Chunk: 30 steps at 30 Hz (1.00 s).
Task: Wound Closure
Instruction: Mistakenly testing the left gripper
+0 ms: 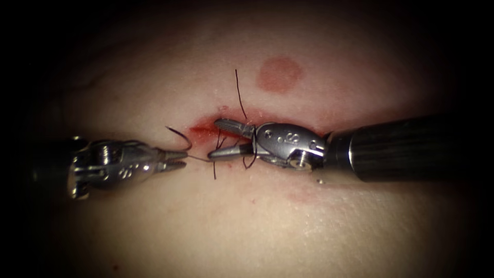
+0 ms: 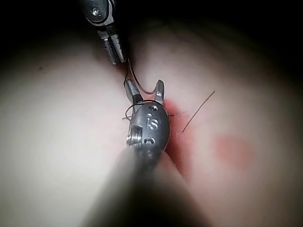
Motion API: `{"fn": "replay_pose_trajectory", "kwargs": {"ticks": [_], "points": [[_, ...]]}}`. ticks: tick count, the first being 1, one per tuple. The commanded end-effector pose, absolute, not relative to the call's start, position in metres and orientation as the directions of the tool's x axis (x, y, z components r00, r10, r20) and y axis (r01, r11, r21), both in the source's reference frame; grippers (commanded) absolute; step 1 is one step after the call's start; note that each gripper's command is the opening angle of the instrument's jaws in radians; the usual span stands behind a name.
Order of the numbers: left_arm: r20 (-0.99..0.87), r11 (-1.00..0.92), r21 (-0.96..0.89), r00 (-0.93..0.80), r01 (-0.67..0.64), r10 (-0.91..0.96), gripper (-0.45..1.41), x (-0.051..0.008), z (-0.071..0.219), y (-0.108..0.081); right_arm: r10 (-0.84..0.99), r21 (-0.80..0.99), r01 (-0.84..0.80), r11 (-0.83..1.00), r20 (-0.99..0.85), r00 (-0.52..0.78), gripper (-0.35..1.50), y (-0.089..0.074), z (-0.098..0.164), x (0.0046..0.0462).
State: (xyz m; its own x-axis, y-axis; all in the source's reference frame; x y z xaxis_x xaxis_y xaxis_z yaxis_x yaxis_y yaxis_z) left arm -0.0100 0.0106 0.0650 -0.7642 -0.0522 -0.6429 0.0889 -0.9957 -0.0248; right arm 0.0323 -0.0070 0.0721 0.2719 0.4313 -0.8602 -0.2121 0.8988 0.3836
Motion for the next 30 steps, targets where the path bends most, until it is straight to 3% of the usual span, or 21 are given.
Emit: {"fn": "replay_pose_trajectory", "kwargs": {"ticks": [1,18,30], "points": [[-0.66,-0.996,-0.034,-0.75,0.086,-0.042,-0.35,-0.0102,0.0654,0.0107,0.432,0.385,-0.21,0.899,-0.86,0.272,0.81,-0.0074,0.0727,0.0329],[-0.946,-0.989,-0.149,-0.294,0.024,0.135,-0.35,-0.0079,0.0651,0.0128,0.433,0.386,-0.21,0.898,-0.858,0.274,0.83,-0.0073,0.0726,0.033],[-0.96,-0.99,-0.134,-0.254,0.033,0.121,-0.35,-0.0084,0.0647,0.0125,0.433,0.386,-0.21,0.898,-0.859,0.274,0.83,-0.0074,0.0726,0.033]]}}
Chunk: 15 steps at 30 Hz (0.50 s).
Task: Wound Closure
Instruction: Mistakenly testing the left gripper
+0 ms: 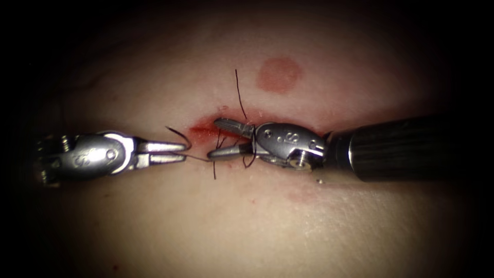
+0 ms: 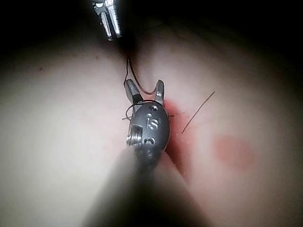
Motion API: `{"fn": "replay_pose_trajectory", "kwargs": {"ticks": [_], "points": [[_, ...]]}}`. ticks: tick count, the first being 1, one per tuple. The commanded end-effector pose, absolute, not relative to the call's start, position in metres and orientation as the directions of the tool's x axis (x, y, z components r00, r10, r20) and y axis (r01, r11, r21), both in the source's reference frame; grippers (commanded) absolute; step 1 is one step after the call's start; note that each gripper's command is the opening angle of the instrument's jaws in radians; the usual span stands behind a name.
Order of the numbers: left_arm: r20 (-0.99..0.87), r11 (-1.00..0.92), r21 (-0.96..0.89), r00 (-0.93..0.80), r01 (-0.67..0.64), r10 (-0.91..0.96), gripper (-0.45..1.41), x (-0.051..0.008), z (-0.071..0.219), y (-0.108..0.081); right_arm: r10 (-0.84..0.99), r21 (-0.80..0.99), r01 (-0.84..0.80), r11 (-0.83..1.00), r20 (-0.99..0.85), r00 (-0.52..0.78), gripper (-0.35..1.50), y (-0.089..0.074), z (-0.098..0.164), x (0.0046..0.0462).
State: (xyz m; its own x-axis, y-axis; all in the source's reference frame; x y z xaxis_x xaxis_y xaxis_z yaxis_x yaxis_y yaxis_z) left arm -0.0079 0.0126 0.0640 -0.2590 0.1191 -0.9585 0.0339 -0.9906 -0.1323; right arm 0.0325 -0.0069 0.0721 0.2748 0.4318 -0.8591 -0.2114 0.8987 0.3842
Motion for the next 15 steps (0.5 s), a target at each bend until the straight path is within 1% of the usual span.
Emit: {"fn": "replay_pose_trajectory", "kwargs": {"ticks": [1,6,7,8,10,15], "points": [[-0.96,-0.991,-0.128,-0.254,0.034,0.116,-0.35,-0.0085,0.0647,0.0125,0.433,0.386,-0.21,0.898,-0.859,0.274,0.83,-0.0074,0.0726,0.033],[-0.952,-0.982,-0.186,-0.252,0.02,0.175,-0.35,-0.0086,0.0646,0.0124,0.433,0.386,-0.21,0.898,-0.859,0.274,0.83,-0.0074,0.0726,0.033],[-0.949,-0.98,-0.197,-0.253,0.016,0.187,-0.18,-0.0087,0.0646,0.0125,0.433,0.386,-0.21,0.898,-0.859,0.274,0.83,-0.0074,0.0726,0.033],[-0.94,-0.972,-0.236,-0.254,0.001,0.228,0.12,-0.0089,0.0646,0.0126,0.433,0.386,-0.21,0.898,-0.859,0.274,0.83,-0.0074,0.0726,0.033],[-0.924,-0.959,-0.284,-0.261,-0.026,0.28,0.36,-0.0094,0.0647,0.0126,0.433,0.386,-0.21,0.898,-0.859,0.274,0.83,-0.0074,0.0726,0.033],[-0.899,-0.938,-0.338,-0.271,-0.071,0.344,0.61,-0.0104,0.0648,0.0127,0.433,0.386,-0.21,0.898,-0.859,0.274,0.83,-0.0075,0.0726,0.033]]}}
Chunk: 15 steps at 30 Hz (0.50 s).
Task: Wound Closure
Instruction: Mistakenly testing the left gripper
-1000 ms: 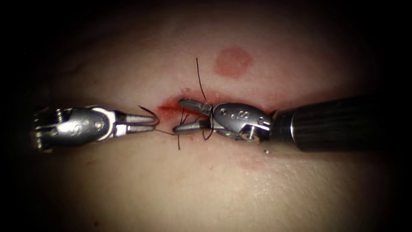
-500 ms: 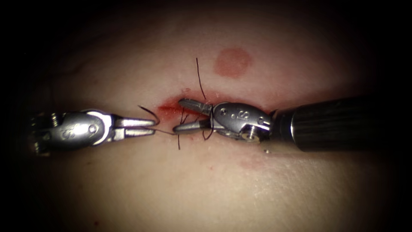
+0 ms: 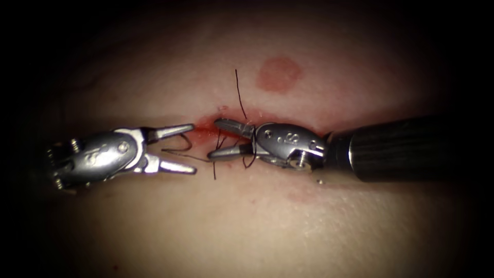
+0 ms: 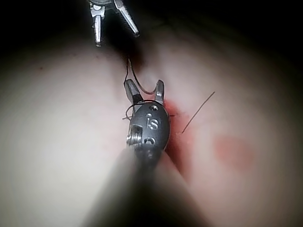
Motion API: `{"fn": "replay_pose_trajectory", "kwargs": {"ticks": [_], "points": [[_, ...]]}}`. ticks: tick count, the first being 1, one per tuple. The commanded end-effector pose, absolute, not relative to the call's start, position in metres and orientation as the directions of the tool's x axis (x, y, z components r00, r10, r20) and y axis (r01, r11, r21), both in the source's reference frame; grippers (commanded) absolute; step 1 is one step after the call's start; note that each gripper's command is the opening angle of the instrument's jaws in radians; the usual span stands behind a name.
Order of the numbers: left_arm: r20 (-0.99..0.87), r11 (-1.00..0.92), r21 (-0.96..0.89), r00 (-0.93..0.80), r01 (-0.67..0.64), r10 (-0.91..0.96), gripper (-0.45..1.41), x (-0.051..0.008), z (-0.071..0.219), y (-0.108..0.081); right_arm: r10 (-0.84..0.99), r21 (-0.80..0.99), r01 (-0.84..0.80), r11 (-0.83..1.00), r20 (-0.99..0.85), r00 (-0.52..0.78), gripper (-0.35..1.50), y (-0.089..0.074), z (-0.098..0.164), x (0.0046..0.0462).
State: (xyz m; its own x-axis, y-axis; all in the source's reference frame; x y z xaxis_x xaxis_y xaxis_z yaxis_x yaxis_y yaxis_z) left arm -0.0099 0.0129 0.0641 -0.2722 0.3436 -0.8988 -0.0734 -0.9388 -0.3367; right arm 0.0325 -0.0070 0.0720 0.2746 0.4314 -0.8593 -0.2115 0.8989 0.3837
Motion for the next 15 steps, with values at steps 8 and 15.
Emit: {"fn": "replay_pose_trajectory", "kwargs": {"ticks": [8,15], "points": [[-0.936,-0.969,-0.248,-0.256,-0.009,0.242,-0.35,-0.0099,0.0644,0.0118,0.432,0.386,-0.209,0.899,-0.859,0.274,0.83,-0.0075,0.0726,0.0328],[-0.932,-0.964,-0.264,-0.255,-0.012,0.259,-0.35,-0.0097,0.0642,0.0115,0.432,0.385,-0.209,0.899,-0.859,0.274,0.83,-0.0076,0.0726,0.0329]]}}
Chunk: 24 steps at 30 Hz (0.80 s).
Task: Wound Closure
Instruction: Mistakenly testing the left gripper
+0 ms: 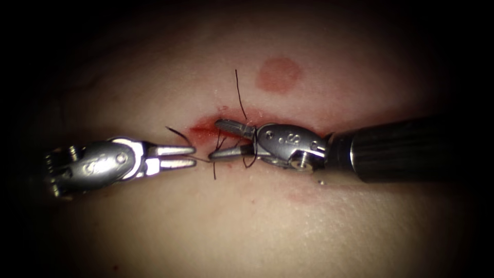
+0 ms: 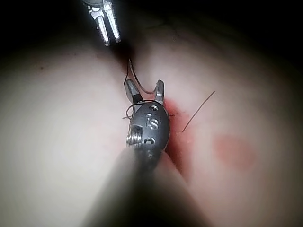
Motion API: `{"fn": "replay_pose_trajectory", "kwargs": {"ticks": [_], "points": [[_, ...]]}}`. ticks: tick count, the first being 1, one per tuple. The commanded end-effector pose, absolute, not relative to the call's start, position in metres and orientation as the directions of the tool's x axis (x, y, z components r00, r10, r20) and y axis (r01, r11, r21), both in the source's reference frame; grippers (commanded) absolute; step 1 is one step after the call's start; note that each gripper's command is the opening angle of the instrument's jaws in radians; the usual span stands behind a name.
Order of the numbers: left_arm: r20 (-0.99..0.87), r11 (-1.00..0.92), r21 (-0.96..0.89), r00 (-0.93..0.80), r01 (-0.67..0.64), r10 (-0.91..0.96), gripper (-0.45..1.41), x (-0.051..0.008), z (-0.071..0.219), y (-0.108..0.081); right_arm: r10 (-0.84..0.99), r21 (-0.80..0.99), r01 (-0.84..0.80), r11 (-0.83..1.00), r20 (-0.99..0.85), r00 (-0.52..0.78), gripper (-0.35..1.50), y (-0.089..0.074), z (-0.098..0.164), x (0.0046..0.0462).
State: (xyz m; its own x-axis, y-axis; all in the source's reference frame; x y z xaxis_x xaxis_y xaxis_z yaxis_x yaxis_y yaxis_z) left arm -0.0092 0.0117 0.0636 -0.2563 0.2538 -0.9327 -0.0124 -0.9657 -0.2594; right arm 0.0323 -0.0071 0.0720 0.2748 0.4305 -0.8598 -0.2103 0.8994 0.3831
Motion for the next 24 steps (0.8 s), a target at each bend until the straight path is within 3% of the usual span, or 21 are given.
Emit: {"fn": "replay_pose_trajectory", "kwargs": {"ticks": [1,8,17,24], "points": [[-0.946,-0.983,-0.184,-0.272,0.002,0.177,-0.35,-0.0097,0.0643,0.0115,0.432,0.385,-0.209,0.899,-0.859,0.274,0.83,-0.0076,0.0726,0.0329],[-0.929,-0.995,-0.101,-0.357,0.007,0.092,-0.35,-0.01,0.0638,0.0109,0.432,0.385,-0.211,0.898,-0.859,0.274,0.83,-0.0075,0.0726,0.033],[-0.962,-0.969,-0.247,-0.116,-0.035,0.249,-0.35,-0.0097,0.0616,0.0125,0.433,0.386,-0.212,0.898,-0.858,0.275,0.83,-0.0073,0.0727,0.0331],[-0.941,-0.946,-0.324,0.097,0.024,0.324,-0.35,-0.0091,0.0605,0.0132,0.434,0.387,-0.209,0.898,-0.859,0.273,0.83,-0.0073,0.0727,0.0334]]}}
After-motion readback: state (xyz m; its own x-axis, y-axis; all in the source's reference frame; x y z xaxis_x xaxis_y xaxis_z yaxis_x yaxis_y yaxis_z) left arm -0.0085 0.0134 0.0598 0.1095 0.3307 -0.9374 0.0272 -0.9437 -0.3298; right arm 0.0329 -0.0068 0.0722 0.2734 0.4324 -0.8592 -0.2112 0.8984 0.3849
